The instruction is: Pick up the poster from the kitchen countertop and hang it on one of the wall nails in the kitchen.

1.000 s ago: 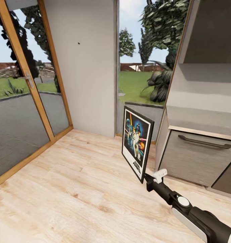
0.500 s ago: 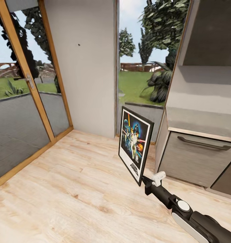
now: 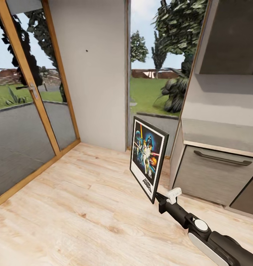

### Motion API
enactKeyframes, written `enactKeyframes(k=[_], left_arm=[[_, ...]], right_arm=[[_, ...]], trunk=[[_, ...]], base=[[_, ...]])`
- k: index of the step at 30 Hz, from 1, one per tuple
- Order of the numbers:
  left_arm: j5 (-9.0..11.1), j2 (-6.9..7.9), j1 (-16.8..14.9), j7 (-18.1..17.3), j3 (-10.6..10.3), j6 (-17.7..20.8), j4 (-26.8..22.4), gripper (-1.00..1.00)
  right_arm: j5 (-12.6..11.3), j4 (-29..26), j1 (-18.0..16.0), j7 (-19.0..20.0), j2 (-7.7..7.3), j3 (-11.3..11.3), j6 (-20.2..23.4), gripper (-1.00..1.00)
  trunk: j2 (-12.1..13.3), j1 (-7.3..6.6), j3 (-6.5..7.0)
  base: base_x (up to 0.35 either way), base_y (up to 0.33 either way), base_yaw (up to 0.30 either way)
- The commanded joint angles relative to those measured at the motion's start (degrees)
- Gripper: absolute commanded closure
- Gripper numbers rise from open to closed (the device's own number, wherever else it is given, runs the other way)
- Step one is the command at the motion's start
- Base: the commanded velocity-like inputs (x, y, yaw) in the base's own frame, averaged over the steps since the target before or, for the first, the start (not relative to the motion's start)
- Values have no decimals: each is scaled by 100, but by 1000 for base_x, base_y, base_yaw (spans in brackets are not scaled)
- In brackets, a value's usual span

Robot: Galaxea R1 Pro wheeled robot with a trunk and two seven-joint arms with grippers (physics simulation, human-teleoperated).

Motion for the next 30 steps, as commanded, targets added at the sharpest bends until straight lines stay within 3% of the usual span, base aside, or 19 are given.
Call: enactKeyframes(k=[1, 17, 30], left_arm=[[7, 0, 1, -30, 13, -4, -6, -100], [7, -1, 1, -30, 12, -4, -3, -100], [7, -1, 1, -30, 12, -3, -3, -100]], right_arm=[[-70, 0, -13, -10, -6, 32, -36, 100], [-70, 0, -13, -10, -6, 32, -34, 100], [-79, 5, -13, -6, -6, 36, -34, 100]], trunk=[[37, -22, 13], [678, -373, 407], [1200, -658, 649]], base=[[0, 0, 0], [0, 0, 0], [0, 0, 0]])
